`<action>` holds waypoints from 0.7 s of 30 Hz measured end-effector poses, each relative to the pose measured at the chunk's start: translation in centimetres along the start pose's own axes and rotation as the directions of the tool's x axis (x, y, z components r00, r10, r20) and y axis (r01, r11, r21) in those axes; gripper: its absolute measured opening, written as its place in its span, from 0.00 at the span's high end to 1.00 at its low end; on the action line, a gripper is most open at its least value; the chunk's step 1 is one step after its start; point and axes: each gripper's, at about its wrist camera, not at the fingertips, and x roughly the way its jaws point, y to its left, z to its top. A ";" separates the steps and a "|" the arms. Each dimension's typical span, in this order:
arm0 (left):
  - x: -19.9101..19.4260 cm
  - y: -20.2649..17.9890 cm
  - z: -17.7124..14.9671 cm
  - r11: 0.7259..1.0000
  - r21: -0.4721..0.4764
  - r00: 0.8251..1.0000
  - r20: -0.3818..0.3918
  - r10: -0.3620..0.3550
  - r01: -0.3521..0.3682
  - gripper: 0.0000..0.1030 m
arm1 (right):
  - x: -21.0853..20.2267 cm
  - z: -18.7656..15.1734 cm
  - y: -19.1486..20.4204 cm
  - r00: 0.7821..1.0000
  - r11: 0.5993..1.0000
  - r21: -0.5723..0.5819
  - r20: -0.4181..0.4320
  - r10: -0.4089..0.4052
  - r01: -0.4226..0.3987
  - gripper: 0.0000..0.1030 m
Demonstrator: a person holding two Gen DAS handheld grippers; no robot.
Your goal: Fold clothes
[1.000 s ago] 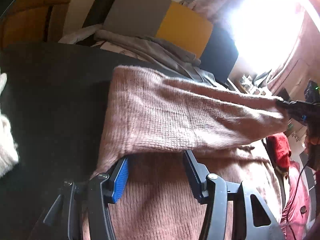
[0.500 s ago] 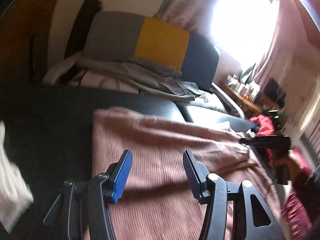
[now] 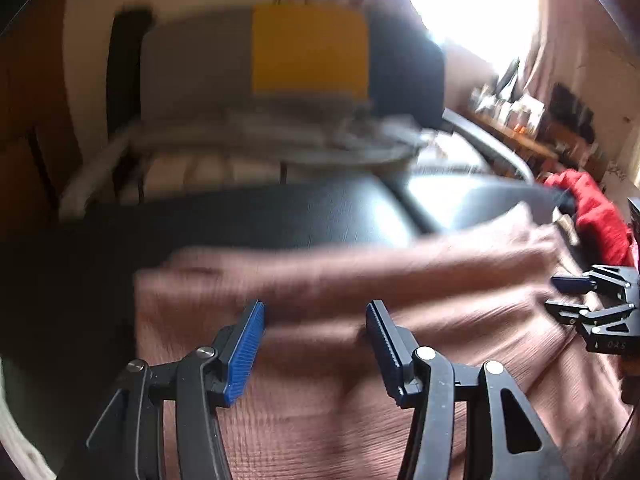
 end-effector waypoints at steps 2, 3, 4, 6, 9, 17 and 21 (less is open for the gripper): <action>-0.2 1.0 -0.9 0.998 -0.052 0.999 0.013 -0.036 0.037 0.45 | 0.0 -2.0 -1.2 0.995 0.998 0.059 0.098 0.026 -0.032 0.44; -0.4 1.3 -1.1 0.997 -0.067 0.999 0.016 -0.048 0.049 0.45 | -0.2 -2.5 -1.5 0.992 0.997 0.068 0.117 0.038 -0.046 0.44; -0.3 1.4 -1.2 0.996 -0.072 0.998 0.015 -0.054 0.055 0.45 | -0.3 -2.6 -1.6 0.992 0.996 0.073 0.118 0.039 -0.048 0.43; -0.7 1.4 -0.9 0.995 -0.081 0.998 0.022 -0.060 0.061 0.45 | -0.3 -2.5 -1.5 0.993 0.997 0.069 0.117 0.031 -0.039 0.41; -1.4 1.5 -0.3 0.993 -0.097 0.997 0.034 -0.068 0.071 0.46 | -0.4 -1.8 -1.1 0.995 0.998 0.059 0.099 0.024 -0.030 0.41; 0.1 0.3 3.2 0.998 0.032 0.998 0.029 -0.051 0.050 0.46 | -0.7 2.4 1.9 0.986 0.991 -0.012 0.103 0.134 -0.134 0.37; 3.0 2.0 2.9 0.996 -0.040 0.997 0.005 -0.081 0.081 0.38 | 2.3 4.0 1.9 0.995 0.997 -0.008 0.069 0.073 -0.073 0.37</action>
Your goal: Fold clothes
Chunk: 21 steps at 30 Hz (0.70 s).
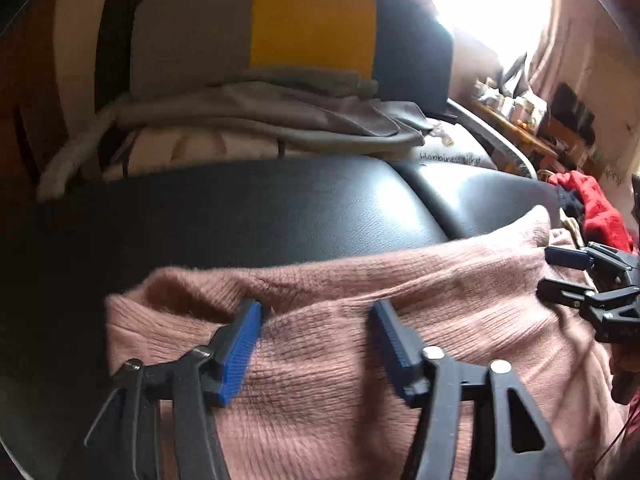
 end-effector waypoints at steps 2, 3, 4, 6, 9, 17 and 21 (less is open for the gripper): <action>0.1 0.6 -0.2 0.999 -0.035 1.000 0.009 -0.018 0.019 0.38 | 1.6 -0.7 -0.8 0.999 1.000 -0.007 0.031 -0.028 0.028 0.30; 0.1 0.6 -0.3 0.999 -0.030 1.000 0.014 -0.012 0.012 0.38 | 1.7 -1.2 -1.1 0.998 1.000 -0.012 0.055 -0.026 0.027 0.29; 0.2 0.4 -0.3 1.000 -0.022 1.000 0.015 -0.003 0.003 0.38 | 1.7 -1.2 -1.3 0.998 1.000 -0.001 0.059 -0.023 0.023 0.29; 0.3 0.3 0.1 1.000 -0.019 1.000 0.000 0.007 -0.007 0.38 | 1.6 -1.4 -1.0 0.998 0.999 -0.012 0.060 -0.035 0.036 0.27; -0.9 -0.4 0.6 0.998 -0.030 0.999 -0.015 0.049 -0.050 0.39 | 1.9 -1.2 -1.2 0.998 0.999 -0.015 0.058 -0.040 0.041 0.26; -8.0 -4.0 -4.4 0.985 0.152 0.996 0.058 0.070 -0.079 0.40 | -2.5 -1.7 0.4 0.997 0.997 -0.051 0.066 -0.048 0.051 0.23; -6.6 -3.1 -7.8 0.987 0.117 0.993 -0.024 0.115 -0.111 0.37 | -4.1 -4.3 1.4 0.997 0.995 -0.072 0.040 -0.069 0.072 0.17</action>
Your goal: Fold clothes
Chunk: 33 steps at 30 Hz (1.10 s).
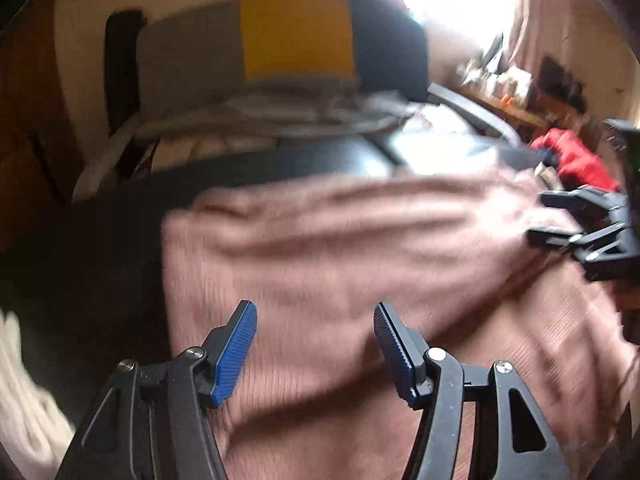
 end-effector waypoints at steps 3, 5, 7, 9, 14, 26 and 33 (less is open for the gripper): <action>0.7 1.8 -0.7 0.991 -0.114 0.998 0.006 -0.063 0.064 0.34 | 1.9 -2.8 -1.3 0.997 0.996 0.085 -0.071 0.003 0.003 0.10; 0.5 1.7 -0.4 0.990 -0.126 0.998 -0.005 -0.058 0.057 0.32 | 1.9 -3.3 -1.7 0.999 0.994 0.105 -0.033 0.010 -0.007 0.07; 0.2 1.4 -0.1 0.990 -0.131 0.999 -0.018 -0.044 0.042 0.31 | 2.0 -2.9 -1.4 0.999 0.996 0.087 -0.044 -0.014 0.017 0.04; -0.1 1.2 0.3 0.990 -0.136 0.999 -0.030 -0.031 0.026 0.33 | 2.0 -2.6 -1.1 0.998 0.997 0.075 -0.055 -0.027 0.031 0.04; -5.8 1.9 -3.3 0.975 -0.203 0.995 0.056 -0.084 0.093 0.34 | -4.1 -4.5 -2.6 0.996 0.985 0.155 -0.011 0.084 -0.081 0.03; -14.0 5.5 -16.0 0.908 -0.381 0.984 0.064 -0.163 0.175 0.34 | -16.6 -24.1 -12.3 0.937 0.687 0.652 0.111 0.333 -0.321 0.01; -15.6 4.0 -20.6 0.897 -0.390 0.975 0.005 -0.224 0.208 0.34 | -15.4 -25.8 -9.2 0.794 0.517 0.641 0.259 0.550 -0.567 0.00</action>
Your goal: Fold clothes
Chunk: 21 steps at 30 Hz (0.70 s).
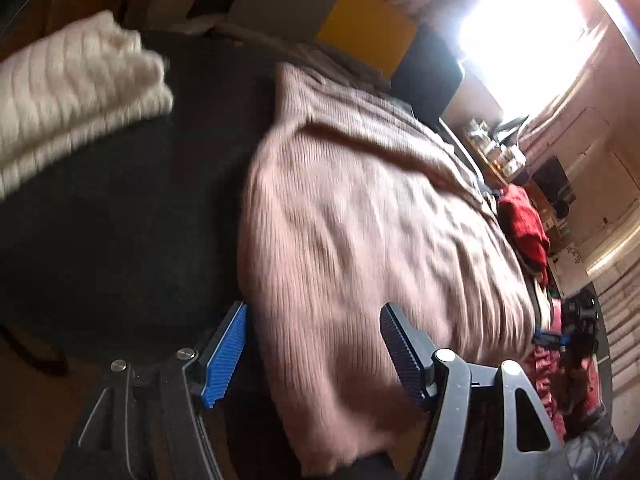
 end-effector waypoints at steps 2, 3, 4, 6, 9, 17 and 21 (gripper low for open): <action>-0.2 -0.2 -1.0 1.000 0.019 1.000 -0.010 0.006 -0.006 0.33 | 0.6 0.1 0.0 1.000 1.000 0.009 0.006 0.026 -0.026 0.00; -0.2 -0.3 -1.3 1.000 0.029 1.000 -0.017 0.011 -0.011 0.33 | 0.9 0.2 0.0 0.999 0.999 0.014 0.009 0.039 -0.039 0.00; -0.1 -0.5 -1.6 0.999 0.033 1.000 -0.028 0.014 -0.013 0.33 | 1.2 0.1 0.2 0.999 0.999 0.001 0.000 0.037 -0.037 0.00; 0.1 -0.7 -1.9 0.999 0.028 0.999 -0.041 0.017 -0.016 0.33 | 1.6 0.1 0.5 0.999 0.999 -0.031 -0.022 0.031 -0.032 0.00; 0.3 -0.6 -2.1 1.000 0.016 0.999 -0.050 0.022 -0.022 0.33 | 1.8 -0.4 1.0 0.999 0.996 -0.083 -0.037 0.012 -0.015 0.00; 3.6 0.6 -4.3 0.990 -0.144 0.965 -0.257 -0.049 0.011 0.77 | 3.6 -1.0 3.3 0.983 0.962 -0.234 -0.082 -0.164 0.141 0.22; 5.0 -0.8 -4.8 0.997 -0.074 0.962 -0.274 -0.014 -0.007 0.81 | 3.7 -1.3 1.5 0.975 0.969 -0.183 -0.115 -0.191 0.168 0.84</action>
